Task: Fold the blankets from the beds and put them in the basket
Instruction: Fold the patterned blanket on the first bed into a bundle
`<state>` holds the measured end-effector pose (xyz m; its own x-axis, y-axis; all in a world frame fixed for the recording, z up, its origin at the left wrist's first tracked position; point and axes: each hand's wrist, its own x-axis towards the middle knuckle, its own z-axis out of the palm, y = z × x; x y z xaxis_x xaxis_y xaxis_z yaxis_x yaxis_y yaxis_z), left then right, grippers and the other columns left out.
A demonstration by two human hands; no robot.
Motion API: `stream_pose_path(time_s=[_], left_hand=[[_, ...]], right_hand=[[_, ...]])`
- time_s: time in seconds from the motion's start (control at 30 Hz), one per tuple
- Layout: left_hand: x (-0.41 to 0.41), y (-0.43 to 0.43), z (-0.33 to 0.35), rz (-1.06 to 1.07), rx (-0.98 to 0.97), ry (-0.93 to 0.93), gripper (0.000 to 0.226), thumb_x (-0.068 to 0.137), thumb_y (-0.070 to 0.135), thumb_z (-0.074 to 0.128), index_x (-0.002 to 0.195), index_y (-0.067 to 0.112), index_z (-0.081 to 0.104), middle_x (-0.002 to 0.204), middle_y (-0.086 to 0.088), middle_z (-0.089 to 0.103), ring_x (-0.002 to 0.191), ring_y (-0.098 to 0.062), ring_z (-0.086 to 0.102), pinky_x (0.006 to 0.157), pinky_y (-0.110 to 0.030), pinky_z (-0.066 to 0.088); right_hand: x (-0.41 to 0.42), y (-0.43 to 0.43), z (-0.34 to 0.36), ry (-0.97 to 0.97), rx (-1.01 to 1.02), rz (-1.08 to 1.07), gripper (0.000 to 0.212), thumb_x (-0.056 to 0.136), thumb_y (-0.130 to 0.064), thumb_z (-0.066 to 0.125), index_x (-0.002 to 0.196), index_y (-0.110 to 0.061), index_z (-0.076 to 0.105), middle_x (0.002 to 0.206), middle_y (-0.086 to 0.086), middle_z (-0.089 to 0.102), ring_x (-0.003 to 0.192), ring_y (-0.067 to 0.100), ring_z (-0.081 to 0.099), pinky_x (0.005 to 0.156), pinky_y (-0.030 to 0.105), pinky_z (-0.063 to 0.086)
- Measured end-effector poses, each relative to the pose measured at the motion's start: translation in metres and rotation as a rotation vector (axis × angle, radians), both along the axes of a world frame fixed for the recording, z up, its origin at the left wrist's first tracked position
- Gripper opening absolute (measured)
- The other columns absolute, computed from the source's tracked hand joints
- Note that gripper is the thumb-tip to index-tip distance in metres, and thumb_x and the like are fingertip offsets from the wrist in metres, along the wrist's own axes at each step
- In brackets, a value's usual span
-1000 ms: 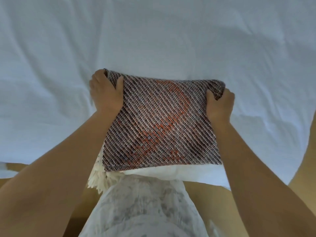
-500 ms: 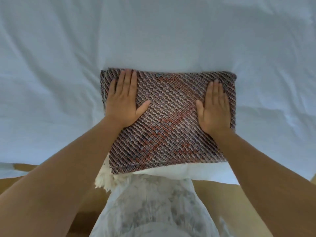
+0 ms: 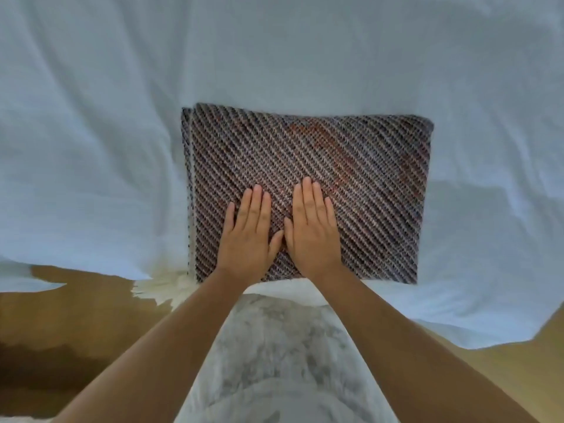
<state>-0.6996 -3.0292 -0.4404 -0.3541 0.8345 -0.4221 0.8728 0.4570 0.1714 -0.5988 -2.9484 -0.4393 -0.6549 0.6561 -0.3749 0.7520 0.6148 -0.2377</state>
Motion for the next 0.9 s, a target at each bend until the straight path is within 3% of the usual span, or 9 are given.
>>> stream_pose_path(time_s=[0.1, 0.17, 0.27, 0.33, 0.47, 0.57, 0.67, 0.77, 0.9], left_hand=[[-0.015, -0.022, -0.006, 0.099, -0.098, -0.023, 0.082, 0.091, 0.062, 0.000, 0.144, -0.001, 0.002, 0.154, -0.016, 0.009, 0.142, -0.024, 0.006, 0.114, -0.037, -0.006], [-0.016, -0.027, -0.003, 0.153, -0.129, -0.017, 0.088, 0.085, 0.068, -0.006, 0.143, 0.001, -0.006, 0.156, -0.017, 0.005, 0.144, -0.025, 0.002, 0.113, -0.036, -0.012], [-0.016, -0.025, 0.000, 0.233, -0.148, -0.031, 0.097, 0.077, 0.074, -0.012, 0.145, 0.004, -0.012, 0.158, -0.016, -0.003, 0.146, -0.027, -0.004, 0.113, -0.037, -0.015], [-0.022, -0.015, 0.002, 0.372, -0.152, -0.070, 0.099, 0.080, 0.076, 0.002, 0.147, 0.004, -0.012, 0.157, -0.016, -0.010, 0.146, -0.027, -0.009, 0.115, -0.042, -0.010], [-0.046, 0.018, 0.012, 0.703, -0.139, -0.285, 0.115, 0.077, 0.075, 0.040, 0.147, -0.001, -0.011, 0.157, -0.017, -0.008, 0.146, -0.029, -0.005, 0.119, -0.045, 0.005], [-0.060, 0.034, 0.014, 0.855, -0.012, -0.348, 0.121, 0.064, 0.075, 0.061, 0.147, 0.004, 0.011, 0.152, -0.016, 0.021, 0.140, -0.032, 0.021, 0.115, -0.047, 0.022], [-0.067, 0.037, 0.018, 1.001, 0.128, -0.509, 0.112, 0.056, 0.063, 0.077, 0.141, 0.011, 0.027, 0.142, -0.007, 0.041, 0.130, -0.025, 0.042, 0.109, -0.042, 0.035], [-0.074, 0.040, 0.023, 1.072, 0.080, -0.653, 0.103, 0.060, 0.052, 0.081, 0.139, 0.010, 0.030, 0.141, -0.006, 0.044, 0.127, -0.026, 0.046, 0.107, -0.040, 0.037], [-0.073, 0.049, 0.034, 1.047, 0.058, -0.795, 0.086, 0.064, 0.042, 0.081, 0.135, 0.011, 0.045, 0.136, -0.006, 0.053, 0.120, -0.025, 0.053, 0.104, -0.038, 0.041]], right_hand=[[0.029, 0.010, -0.008, -0.061, 0.005, -0.001, 0.065, 0.095, -0.043, 0.020, 0.146, -0.004, 0.007, 0.154, 0.013, 0.012, 0.141, 0.024, 0.007, 0.116, 0.039, 0.002], [0.053, 0.017, -0.007, -0.138, -0.004, -0.107, 0.068, 0.092, -0.051, 0.010, 0.144, -0.010, -0.006, 0.155, 0.010, -0.002, 0.142, 0.020, -0.006, 0.114, 0.035, -0.009], [0.069, 0.024, -0.004, -0.231, -0.041, -0.251, 0.077, 0.085, -0.060, 0.000, 0.147, -0.015, -0.009, 0.158, 0.012, -0.005, 0.146, 0.025, -0.007, 0.114, 0.039, -0.009], [0.063, 0.032, 0.000, -0.241, -0.061, -0.337, 0.083, 0.085, -0.067, 0.005, 0.149, -0.017, -0.010, 0.158, 0.012, -0.010, 0.146, 0.028, -0.010, 0.115, 0.044, -0.008], [0.038, 0.061, 0.008, -0.169, -0.113, -0.703, 0.107, 0.078, -0.074, 0.042, 0.148, -0.018, -0.017, 0.157, 0.012, -0.018, 0.145, 0.028, -0.015, 0.113, 0.054, -0.006], [0.030, 0.082, 0.013, -0.042, -0.240, -0.972, 0.127, 0.065, -0.072, 0.063, 0.147, -0.020, -0.018, 0.158, 0.011, -0.010, 0.146, 0.028, -0.004, 0.115, 0.054, 0.001], [0.040, 0.097, 0.014, -0.042, -0.327, -1.019, 0.132, 0.057, -0.070, 0.071, 0.149, -0.019, -0.009, 0.157, 0.011, 0.011, 0.143, 0.032, 0.015, 0.115, 0.056, 0.014], [0.050, 0.113, 0.016, 0.017, -0.407, -1.052, 0.124, 0.051, -0.066, 0.077, 0.145, -0.011, 0.017, 0.147, 0.011, 0.034, 0.135, 0.031, 0.034, 0.111, 0.052, 0.029], [0.059, 0.124, 0.027, 0.204, -0.731, -1.103, 0.101, 0.055, -0.049, 0.084, 0.137, -0.010, 0.039, 0.133, 0.009, 0.052, 0.118, 0.029, 0.053, 0.103, 0.046, 0.042]])
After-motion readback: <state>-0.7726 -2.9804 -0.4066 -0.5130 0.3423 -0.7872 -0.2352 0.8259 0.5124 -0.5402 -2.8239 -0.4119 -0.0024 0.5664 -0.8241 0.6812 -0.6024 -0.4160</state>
